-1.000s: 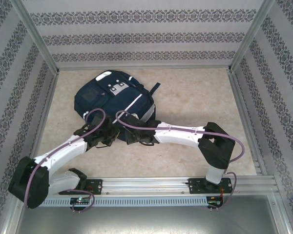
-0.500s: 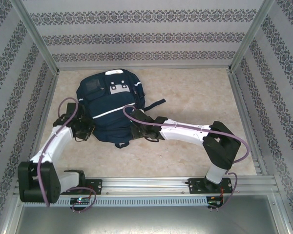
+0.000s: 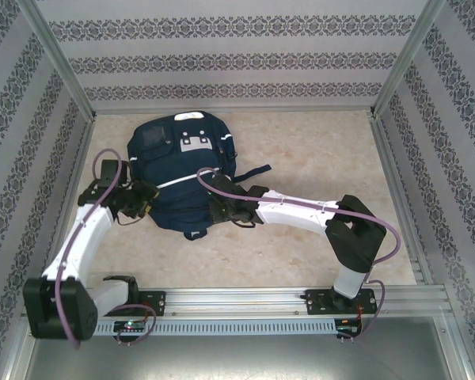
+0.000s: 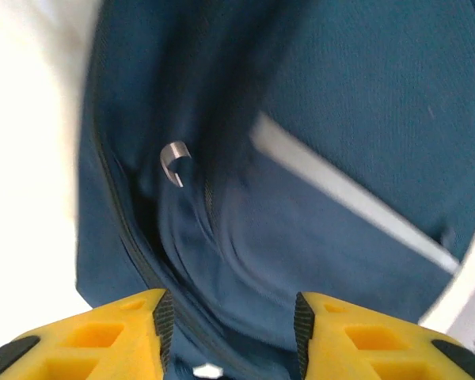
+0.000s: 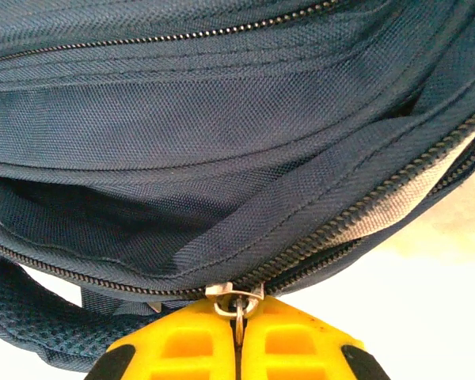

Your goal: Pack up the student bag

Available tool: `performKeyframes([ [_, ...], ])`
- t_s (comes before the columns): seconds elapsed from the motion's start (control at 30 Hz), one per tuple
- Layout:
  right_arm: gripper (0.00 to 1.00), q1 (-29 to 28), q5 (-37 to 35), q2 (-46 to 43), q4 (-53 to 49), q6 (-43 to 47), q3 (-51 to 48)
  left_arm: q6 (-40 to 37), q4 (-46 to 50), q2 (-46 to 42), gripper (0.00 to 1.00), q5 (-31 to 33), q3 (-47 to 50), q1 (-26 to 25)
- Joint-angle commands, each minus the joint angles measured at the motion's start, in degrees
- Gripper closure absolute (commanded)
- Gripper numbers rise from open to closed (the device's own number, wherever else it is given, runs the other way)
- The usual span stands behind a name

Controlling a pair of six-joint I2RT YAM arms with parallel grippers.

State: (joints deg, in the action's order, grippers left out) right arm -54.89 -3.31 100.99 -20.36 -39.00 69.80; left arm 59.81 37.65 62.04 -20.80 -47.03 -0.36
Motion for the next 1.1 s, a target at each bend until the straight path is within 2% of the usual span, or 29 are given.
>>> performKeyframes([
  [0.0, 1.0, -0.6, 0.5, 0.6, 0.4, -0.2, 2.4, 10.2, -3.6, -3.1, 0.53, -1.5, 4.7, -6.1],
  [0.13, 1.0, -1.1, 1.2, 0.4, 0.8, -0.1, 2.3, 22.4, -17.1, -2.7, 0.51, -1.7, 9.5, -16.1],
  [0.23, 1.0, -1.4, 1.4, 0.4, 1.1, 0.0, 2.2, 24.7, -20.9, 0.6, 0.47, 0.3, 7.7, -21.3],
  [0.3, 1.0, -1.8, 1.4, 0.3, 1.3, 0.0, 2.2, 24.1, -20.6, 3.0, 0.42, 1.7, 5.5, -23.1],
  [0.5, 1.0, -3.0, 1.4, -0.3, 2.2, 0.8, 1.9, 25.1, -21.8, 9.8, 0.44, 4.9, 4.0, -25.8],
  [0.63, 1.0, -3.2, 1.3, -1.0, 2.9, 1.0, 1.3, 24.3, -19.9, 12.8, 0.58, 6.6, 3.7, -26.6],
  [0.67, 1.0, -3.2, 1.2, -1.2, 3.1, 1.0, 1.1, 24.4, -19.5, 13.0, 0.65, 7.0, 3.9, -26.7],
  [0.73, 1.0, -3.2, 1.0, -1.5, 3.2, 1.1, 0.6, 24.7, -18.4, 12.6, 0.89, 8.0, 4.5, -26.7],
  [0.77, 1.0, -3.2, 0.9, -1.5, 3.1, 1.0, 0.5, 24.6, -16.9, 12.1, 0.98, 9.0, 4.4, -26.7],
  [0.8, 1.0, -3.1, 0.7, -1.6, 2.9, 1.2, 0.3, 24.3, -14.8, 11.3, 1.0, 10.3, 4.0, -26.7],
  [1.07, 1.0, -0.3, -2.4, -2.9, 0.4, 3.6, -1.9, 20.1, -2.2, 2.3, 1.0, 17.3, 2.7, -24.3],
])
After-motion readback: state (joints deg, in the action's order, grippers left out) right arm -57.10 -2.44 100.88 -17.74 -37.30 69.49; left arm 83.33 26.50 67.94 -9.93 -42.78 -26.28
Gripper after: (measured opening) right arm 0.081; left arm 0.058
